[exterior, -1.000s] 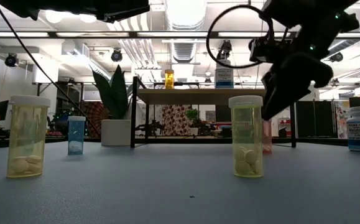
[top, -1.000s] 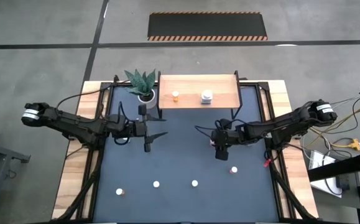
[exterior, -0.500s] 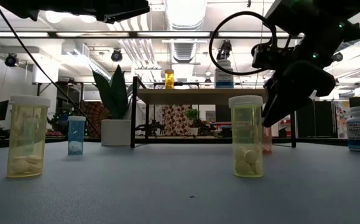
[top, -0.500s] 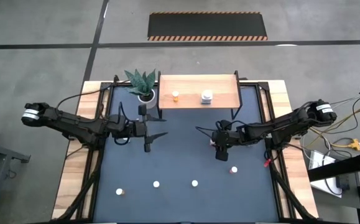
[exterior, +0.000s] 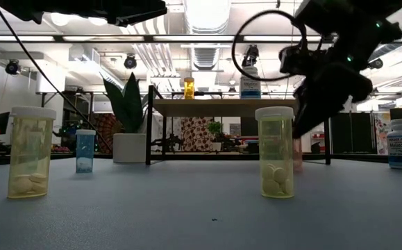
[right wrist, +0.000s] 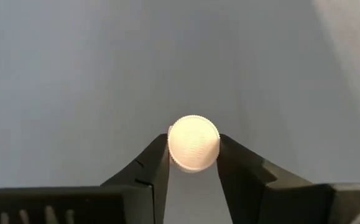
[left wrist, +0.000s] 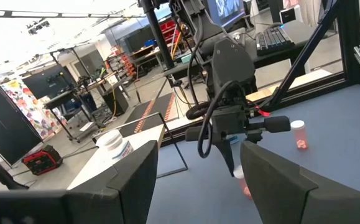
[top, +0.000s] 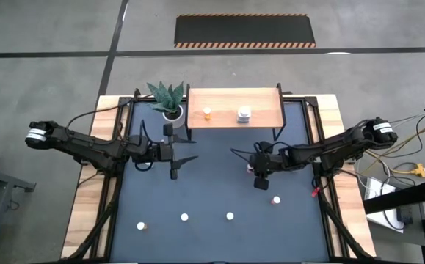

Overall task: Pick and place medicine bottles onto shelf by color
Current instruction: Put the top pink medicine bottle on the shelf

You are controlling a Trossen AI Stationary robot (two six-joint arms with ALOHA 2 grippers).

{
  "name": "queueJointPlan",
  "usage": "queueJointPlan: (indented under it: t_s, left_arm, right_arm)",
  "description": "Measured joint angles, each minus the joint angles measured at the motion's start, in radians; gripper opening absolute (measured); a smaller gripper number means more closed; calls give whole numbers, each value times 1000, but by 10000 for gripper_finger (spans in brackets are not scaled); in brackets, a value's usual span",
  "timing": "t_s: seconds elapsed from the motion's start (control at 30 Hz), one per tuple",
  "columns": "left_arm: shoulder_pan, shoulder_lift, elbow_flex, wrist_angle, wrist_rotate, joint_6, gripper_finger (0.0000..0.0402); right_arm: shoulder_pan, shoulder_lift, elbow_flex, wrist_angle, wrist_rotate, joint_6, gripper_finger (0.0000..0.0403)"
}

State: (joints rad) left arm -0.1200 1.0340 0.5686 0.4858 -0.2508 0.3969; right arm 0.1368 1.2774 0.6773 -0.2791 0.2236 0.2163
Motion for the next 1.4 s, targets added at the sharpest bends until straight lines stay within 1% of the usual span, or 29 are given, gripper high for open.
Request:
queueJointPlan:
  t_s: [0.13, 0.27, 0.37, 0.5, 0.67, 0.8, 0.93, 1.07, 1.23, 1.27, 1.4]
  left_arm:
    - [0, 0, 0, 0, 0, 0, 212]
    - [0, 0, -1, 0, 0, 0, 212]
    - [0, 0, -1, 1, 0, 0, 212]
    - [0, 0, -1, 2, 0, 0, 212]
    - [0, 0, -1, 3, 0, 0, 212]
    - [-1, 0, -1, 3, 0, 0, 212]
    - [-1, 0, -1, 2, 0, 0, 212]
    - [-1, 0, -1, 0, 0, 0, 212]
    - [-1, 0, -2, -4, 0, 0, 212]
    - [-1, 0, -2, -4, 0, 0, 212]
    - [-1, 0, -3, -6, 0, 0, 212]
  right_arm:
    - [0, 0, 96, -83, -26, 1, 122]
    - [0, 0, 228, -180, -46, -19, 118]
    - [0, 0, 343, -236, -48, -53, 114]
    - [-11, 12, 506, -268, -41, -112, 114]
    - [-63, 84, 728, -392, -40, -212, 113]
    - [-137, 167, 896, -502, -40, -290, 113]
    - [-240, 250, 1031, -550, -40, -313, 112]
    - [-360, 327, 1133, -587, -39, -336, 113]
    - [-509, 426, 1229, -664, -51, -360, 112]
    - [-535, 443, 1241, -670, -72, -364, 113]
    - [-619, 511, 1286, -702, -216, -349, 114]
